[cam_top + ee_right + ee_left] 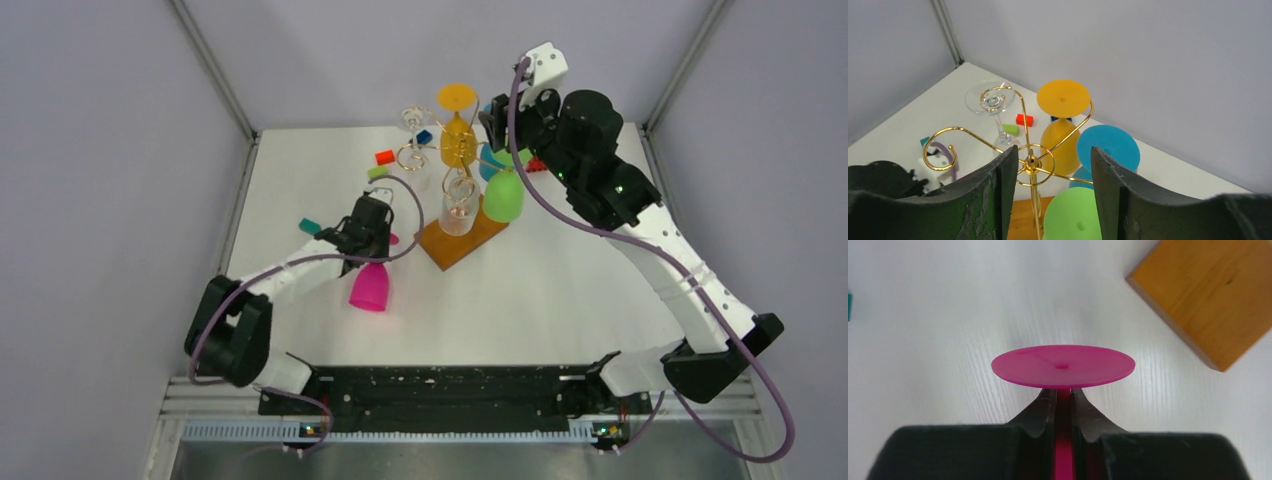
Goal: Place the wine glass upside down on the wine glass rack
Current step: Pick up the wine glass at the center of the board, then turn the wine glass upside down at the wine rack.
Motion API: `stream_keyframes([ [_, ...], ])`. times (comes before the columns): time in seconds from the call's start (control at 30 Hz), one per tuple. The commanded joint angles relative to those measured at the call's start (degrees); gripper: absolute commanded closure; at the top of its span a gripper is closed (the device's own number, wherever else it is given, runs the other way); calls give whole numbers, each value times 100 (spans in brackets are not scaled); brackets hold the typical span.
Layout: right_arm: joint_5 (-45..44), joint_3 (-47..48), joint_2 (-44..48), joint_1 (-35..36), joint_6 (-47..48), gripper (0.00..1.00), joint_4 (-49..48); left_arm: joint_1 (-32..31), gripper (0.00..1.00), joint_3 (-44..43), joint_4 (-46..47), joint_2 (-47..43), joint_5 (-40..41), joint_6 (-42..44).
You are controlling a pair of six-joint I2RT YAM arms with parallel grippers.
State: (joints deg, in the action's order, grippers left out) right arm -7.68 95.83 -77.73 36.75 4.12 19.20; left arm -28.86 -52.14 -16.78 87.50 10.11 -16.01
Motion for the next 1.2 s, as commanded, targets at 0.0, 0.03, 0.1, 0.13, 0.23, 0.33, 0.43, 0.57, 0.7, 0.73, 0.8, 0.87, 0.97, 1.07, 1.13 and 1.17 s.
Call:
stream_keyframes([
  [0.0,271,-325,494,43,303,45,-593,-19,100,510,77,-1598,86,-382],
  [0.03,405,-510,630,43,413,44,-793,-20,100,686,183,-2019,70,-422],
  [0.1,699,-938,925,43,659,42,-1232,-16,100,1087,481,-2958,-63,-437],
  [0.13,990,-1165,1078,43,781,41,-1434,-22,100,1332,781,-3455,-276,-351],
  [0.23,2093,-1692,1427,50,1309,40,-1765,-31,100,2125,2037,-5014,-1115,75],
  [0.33,3203,-1974,1631,69,1793,41,-1825,-23,100,2411,2675,-5836,-1502,385],
  [0.43,4401,-2013,1609,159,2291,40,-1533,-32,100,2140,2495,-5926,-2083,660],
  [0.57,4631,-2085,1479,631,2723,39,-1414,-25,100,1833,2421,-5669,-2750,599],
  [0.7,4407,-2352,1404,1134,3669,40,-1443,-31,100,1829,2951,-5521,-3056,18],
  [0.73,4440,-2487,1434,1210,3928,41,-1477,-32,100,1807,3063,-5480,-3085,-150],
  [0.8,4354,-2729,1498,1377,4092,43,-1775,-26,100,1715,3152,-5382,-3122,-414],
  [0.87,4355,-2827,1518,1516,4162,48,-1832,-25,100,1657,3255,-5315,-3239,-564],
  [0.97,4248,-2864,1452,1743,4366,53,-1767,-29,100,1613,3450,-5269,-3395,-730],
  [1.07,3860,-2903,1341,2019,4589,53,-1812,-30,100,1597,3573,-5222,-3547,-819],
  [1.13,3651,-2988,1308,2133,4687,53,-2048,-25,100,1569,3580,-5180,-3618,-839],
  [1.17,3595,-3035,1290,2170,4721,54,-2157,-26,100,1572,3593,-5160,-3647,-861],
])
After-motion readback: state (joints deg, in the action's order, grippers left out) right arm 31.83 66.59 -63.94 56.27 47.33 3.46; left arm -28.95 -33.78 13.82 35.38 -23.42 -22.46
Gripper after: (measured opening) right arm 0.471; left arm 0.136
